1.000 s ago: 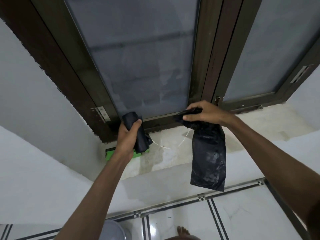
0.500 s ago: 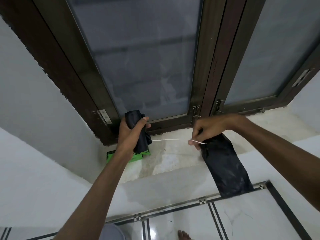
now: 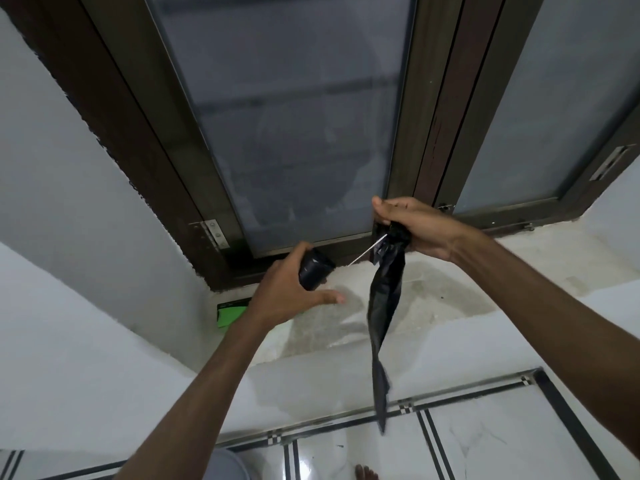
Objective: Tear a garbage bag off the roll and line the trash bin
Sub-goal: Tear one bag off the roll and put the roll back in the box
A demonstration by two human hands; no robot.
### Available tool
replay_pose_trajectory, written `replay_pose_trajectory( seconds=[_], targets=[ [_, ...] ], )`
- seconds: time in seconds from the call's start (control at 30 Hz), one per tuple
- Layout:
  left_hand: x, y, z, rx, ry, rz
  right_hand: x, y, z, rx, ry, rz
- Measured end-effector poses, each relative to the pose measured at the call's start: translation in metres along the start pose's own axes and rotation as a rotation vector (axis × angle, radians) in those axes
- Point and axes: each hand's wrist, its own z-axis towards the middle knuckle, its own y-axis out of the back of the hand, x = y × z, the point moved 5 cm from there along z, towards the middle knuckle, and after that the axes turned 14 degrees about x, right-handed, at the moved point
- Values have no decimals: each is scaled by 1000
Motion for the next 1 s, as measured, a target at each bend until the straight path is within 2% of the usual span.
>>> replay_pose_trajectory(
  seconds=[0.1,0.2,0.27,0.3,0.37,0.5,0.57,0.63,0.7,0.87,1.0],
  targets=[
    [3,-1,2,6,-25,262,3,7,-4,-3,-83,-300],
    [7,8,1,-113,-45,178,2,0,-9,160,-250,-586],
    [9,15,1,-179,-41,76,-3,-9,-11,250,-305,-630],
    [10,17,1,-208,-30,14,-4,-10,-10,248,-273,-617],
    [13,20,2,-243,2,-132,-4,-11,-6,221,-139,-461],
    [10,9,5,-186,33,-332,-8,-24,3,157,125,265],
    [5,3,5,-180,28,-390,-9,-36,11,63,226,592],
    [0,1,7,-205,28,-423,-12,-45,18,-42,288,808],
    [-2,2,9,-226,23,-407,-15,-52,23,-78,272,709],
    [-7,-9,15,-150,-14,-230,-5,-39,18,-145,193,-38],
    [-30,-15,22,-123,-77,-159,-1,-31,12,-222,171,-232]
  ],
)
